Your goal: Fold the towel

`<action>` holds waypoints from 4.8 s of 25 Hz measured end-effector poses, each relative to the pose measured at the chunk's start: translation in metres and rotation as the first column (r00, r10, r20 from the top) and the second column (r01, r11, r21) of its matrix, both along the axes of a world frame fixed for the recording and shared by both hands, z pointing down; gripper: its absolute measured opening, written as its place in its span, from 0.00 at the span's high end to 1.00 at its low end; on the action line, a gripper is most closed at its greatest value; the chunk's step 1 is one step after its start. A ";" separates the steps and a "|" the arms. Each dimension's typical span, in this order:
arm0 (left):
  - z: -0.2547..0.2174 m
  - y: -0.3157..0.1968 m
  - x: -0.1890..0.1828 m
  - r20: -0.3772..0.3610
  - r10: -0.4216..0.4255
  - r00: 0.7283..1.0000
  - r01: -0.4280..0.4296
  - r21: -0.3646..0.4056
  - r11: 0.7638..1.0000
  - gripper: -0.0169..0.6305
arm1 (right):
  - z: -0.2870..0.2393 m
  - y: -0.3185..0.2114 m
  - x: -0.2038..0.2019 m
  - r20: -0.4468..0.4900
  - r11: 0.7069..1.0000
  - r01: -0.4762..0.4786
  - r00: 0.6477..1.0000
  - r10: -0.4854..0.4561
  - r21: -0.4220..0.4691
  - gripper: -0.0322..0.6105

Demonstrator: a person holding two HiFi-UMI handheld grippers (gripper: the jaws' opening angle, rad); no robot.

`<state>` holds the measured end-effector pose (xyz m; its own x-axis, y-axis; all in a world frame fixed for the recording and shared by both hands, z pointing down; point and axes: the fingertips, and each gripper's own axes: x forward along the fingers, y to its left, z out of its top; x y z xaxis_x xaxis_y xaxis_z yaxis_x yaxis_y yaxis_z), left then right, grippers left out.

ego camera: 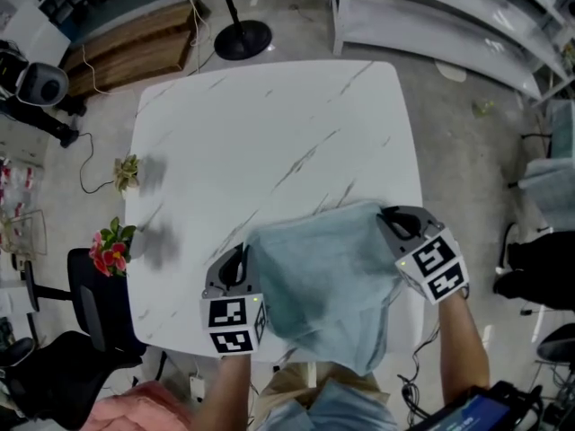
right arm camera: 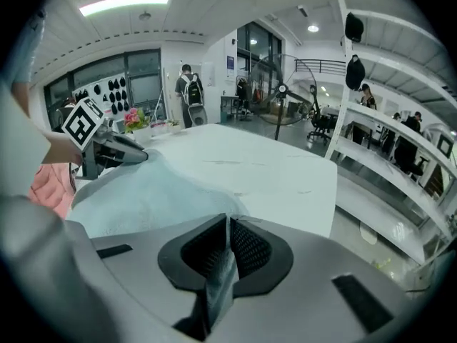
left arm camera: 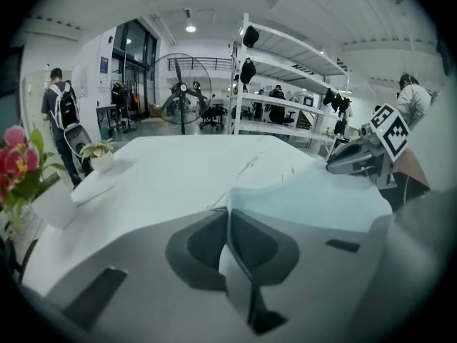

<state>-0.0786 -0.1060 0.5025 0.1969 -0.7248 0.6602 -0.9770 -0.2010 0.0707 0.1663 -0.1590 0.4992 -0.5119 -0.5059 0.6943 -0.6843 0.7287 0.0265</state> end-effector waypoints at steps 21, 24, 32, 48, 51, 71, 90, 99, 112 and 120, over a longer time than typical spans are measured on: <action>-0.224 -0.131 -0.058 0.232 -0.055 0.971 -0.063 0.470 0.881 0.95 | -0.227 -0.128 -0.053 0.133 0.876 -0.032 0.990 -0.037 0.482 0.90; -0.228 -0.156 -0.069 0.275 -0.072 0.959 -0.076 0.491 0.868 0.95 | -0.234 -0.156 -0.067 0.135 0.861 -0.026 0.990 -0.050 0.507 0.90; -0.179 -0.213 -0.084 0.287 -0.089 0.954 -0.050 0.444 0.894 0.95 | -0.168 -0.224 -0.087 0.105 0.913 -0.003 0.994 -0.044 0.409 0.90; -0.068 -0.231 -0.067 0.211 0.016 0.977 -0.071 0.259 0.963 0.54 | -0.044 -0.249 -0.086 0.135 0.988 -0.037 0.991 0.017 0.148 0.58; -0.087 -0.213 -0.058 0.210 0.023 0.977 -0.084 0.285 0.955 0.54 | -0.061 -0.237 -0.086 0.142 0.986 -0.029 0.990 0.005 0.165 0.59; -0.068 0.110 0.017 0.106 0.122 0.987 -0.141 0.185 0.973 0.55 | -0.123 0.055 -0.043 0.120 0.976 -0.043 0.993 0.018 0.213 0.61; 0.026 0.148 0.034 0.116 0.122 0.986 -0.124 0.009 0.992 0.62 | 0.030 0.250 0.039 0.083 0.972 -0.227 0.969 0.231 -0.055 0.64; 0.032 0.147 0.057 0.063 0.223 0.973 -0.217 -0.087 0.972 0.93 | 0.038 0.256 0.027 0.061 0.971 -0.189 0.978 0.200 -0.146 0.86; -0.020 0.243 0.017 -0.144 -0.029 0.989 0.035 0.034 0.999 0.94 | 0.007 0.280 0.035 0.220 0.969 -0.191 0.950 0.223 -0.156 0.89; -0.033 0.308 -0.003 -0.161 -0.159 0.974 0.173 0.077 0.982 0.93 | 0.006 0.316 0.016 0.250 0.977 -0.134 0.953 0.173 -0.167 0.89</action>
